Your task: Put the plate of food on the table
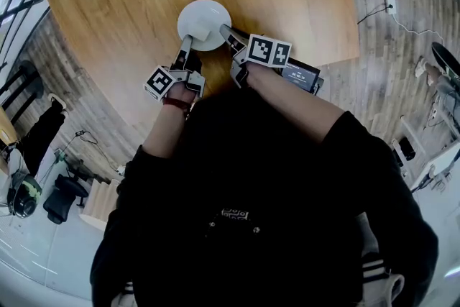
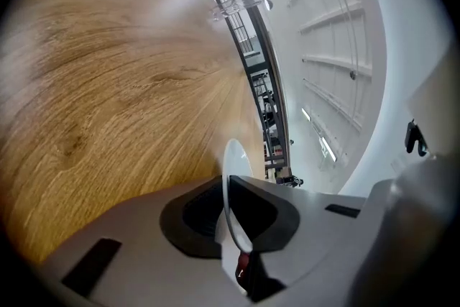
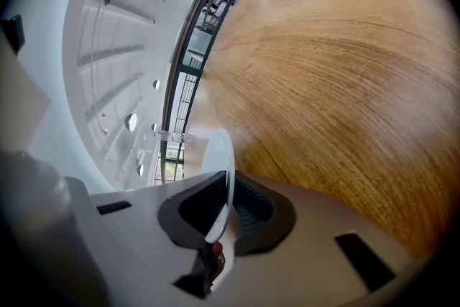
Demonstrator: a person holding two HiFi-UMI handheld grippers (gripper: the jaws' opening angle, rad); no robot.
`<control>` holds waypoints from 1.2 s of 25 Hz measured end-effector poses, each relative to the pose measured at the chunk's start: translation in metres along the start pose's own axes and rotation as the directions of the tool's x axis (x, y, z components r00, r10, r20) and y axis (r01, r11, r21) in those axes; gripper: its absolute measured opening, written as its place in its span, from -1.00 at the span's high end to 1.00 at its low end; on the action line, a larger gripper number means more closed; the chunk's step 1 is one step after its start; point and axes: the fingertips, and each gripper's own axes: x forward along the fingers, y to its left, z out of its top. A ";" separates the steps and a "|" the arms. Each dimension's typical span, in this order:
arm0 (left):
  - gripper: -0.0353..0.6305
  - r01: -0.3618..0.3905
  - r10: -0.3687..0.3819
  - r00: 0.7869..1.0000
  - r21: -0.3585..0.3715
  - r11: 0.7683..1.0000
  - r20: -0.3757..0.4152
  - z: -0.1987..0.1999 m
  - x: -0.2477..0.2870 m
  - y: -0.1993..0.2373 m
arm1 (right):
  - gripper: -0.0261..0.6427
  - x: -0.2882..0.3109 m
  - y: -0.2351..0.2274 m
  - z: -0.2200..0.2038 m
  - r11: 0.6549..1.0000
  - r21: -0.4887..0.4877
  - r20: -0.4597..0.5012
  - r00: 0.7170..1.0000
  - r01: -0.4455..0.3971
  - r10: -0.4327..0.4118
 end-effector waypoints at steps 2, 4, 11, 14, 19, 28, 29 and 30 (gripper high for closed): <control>0.83 -0.031 0.032 0.999 0.022 0.999 -0.018 -0.002 0.000 0.007 | 0.80 0.002 -0.005 -0.002 1.000 0.002 -0.006 1.000 0.014 -0.014; 0.83 -0.046 0.047 0.998 0.033 0.998 -0.031 -0.005 0.000 0.010 | 0.80 0.003 -0.010 -0.004 1.000 0.002 -0.013 1.000 0.023 -0.023; 0.78 -0.070 0.085 0.989 0.120 0.990 -0.118 -0.010 0.004 0.020 | 0.80 0.005 -0.018 -0.006 0.998 -0.035 -0.034 0.998 0.051 -0.052; 0.77 -0.073 0.090 0.988 0.132 0.989 -0.126 -0.012 0.006 0.019 | 0.79 0.006 -0.020 -0.004 0.997 -0.053 -0.035 0.997 0.061 -0.063; 0.76 -0.097 0.125 0.980 0.178 0.979 -0.152 -0.015 0.009 0.021 | 0.78 0.008 -0.026 -0.002 0.993 -0.086 -0.038 0.996 0.081 -0.084; 0.73 -0.110 0.161 0.960 0.221 0.969 -0.230 -0.022 0.012 0.019 | 0.76 0.006 -0.028 0.003 0.982 -0.163 -0.054 0.993 0.097 -0.107; 0.73 -0.112 0.167 0.958 0.229 0.967 -0.235 -0.023 0.012 0.019 | 0.76 0.006 -0.028 0.003 0.976 -0.188 -0.058 0.991 0.106 -0.118; 0.72 -0.116 0.174 0.955 0.236 0.965 -0.240 -0.023 0.013 0.019 | 0.76 0.006 -0.028 0.003 0.970 -0.216 -0.061 0.990 0.114 -0.130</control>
